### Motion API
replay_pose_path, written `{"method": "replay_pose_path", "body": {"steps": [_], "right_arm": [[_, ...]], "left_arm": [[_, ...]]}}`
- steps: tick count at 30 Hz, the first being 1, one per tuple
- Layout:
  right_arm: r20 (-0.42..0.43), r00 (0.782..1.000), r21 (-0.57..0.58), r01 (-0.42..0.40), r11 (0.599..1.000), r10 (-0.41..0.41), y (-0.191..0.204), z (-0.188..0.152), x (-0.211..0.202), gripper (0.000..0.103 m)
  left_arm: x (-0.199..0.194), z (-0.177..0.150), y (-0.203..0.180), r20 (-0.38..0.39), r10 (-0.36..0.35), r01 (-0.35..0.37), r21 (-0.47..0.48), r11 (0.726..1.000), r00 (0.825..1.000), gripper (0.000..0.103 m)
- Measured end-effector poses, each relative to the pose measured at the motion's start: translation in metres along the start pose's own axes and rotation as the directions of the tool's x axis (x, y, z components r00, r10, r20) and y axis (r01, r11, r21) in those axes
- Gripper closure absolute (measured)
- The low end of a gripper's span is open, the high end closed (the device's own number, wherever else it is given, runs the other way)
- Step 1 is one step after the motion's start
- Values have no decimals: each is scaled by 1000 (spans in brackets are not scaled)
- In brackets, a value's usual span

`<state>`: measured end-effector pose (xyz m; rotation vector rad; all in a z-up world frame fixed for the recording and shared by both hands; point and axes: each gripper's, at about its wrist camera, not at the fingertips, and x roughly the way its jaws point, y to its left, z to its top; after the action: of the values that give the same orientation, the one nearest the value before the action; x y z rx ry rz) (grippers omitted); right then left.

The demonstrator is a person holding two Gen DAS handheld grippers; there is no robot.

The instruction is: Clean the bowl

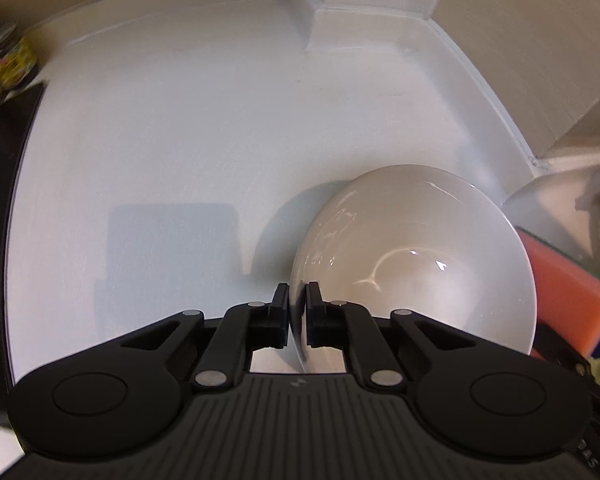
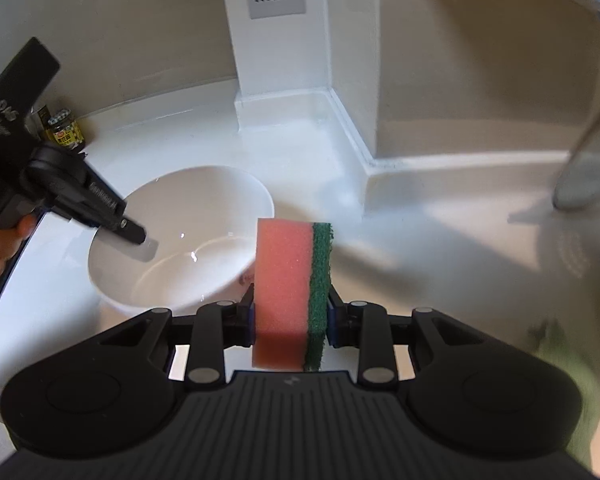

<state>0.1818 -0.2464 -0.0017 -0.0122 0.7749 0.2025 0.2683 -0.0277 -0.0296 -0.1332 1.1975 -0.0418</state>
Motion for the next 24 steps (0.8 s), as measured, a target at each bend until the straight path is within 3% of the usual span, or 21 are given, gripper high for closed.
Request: {"method": "replay_pose_path", "body": {"steps": [3, 6, 11, 17, 24], "right_arm": [[27, 1000, -73, -5, 997, 7, -3, 8, 12, 76], [35, 998, -76, -57, 996, 60, -11, 13, 18, 76], [29, 995, -131, -95, 987, 99, -10, 1, 10, 76], [39, 993, -43, -108, 993, 110, -10, -24, -15, 76], [40, 997, 219, -75, 973, 68, -4, -45, -37, 76]], "left_arm": [[-4, -10, 3, 7, 13, -13, -59, 998, 1000, 99], [-6, -14, 5, 10, 24, -23, -105, 994, 1000, 99], [-11, -19, 8, 10, 33, -31, -132, 991, 999, 100], [-10, -20, 3, 10, 35, -33, -156, 987, 999, 98], [-10, -26, 1, 16, 52, -48, -184, 982, 999, 98]]}}
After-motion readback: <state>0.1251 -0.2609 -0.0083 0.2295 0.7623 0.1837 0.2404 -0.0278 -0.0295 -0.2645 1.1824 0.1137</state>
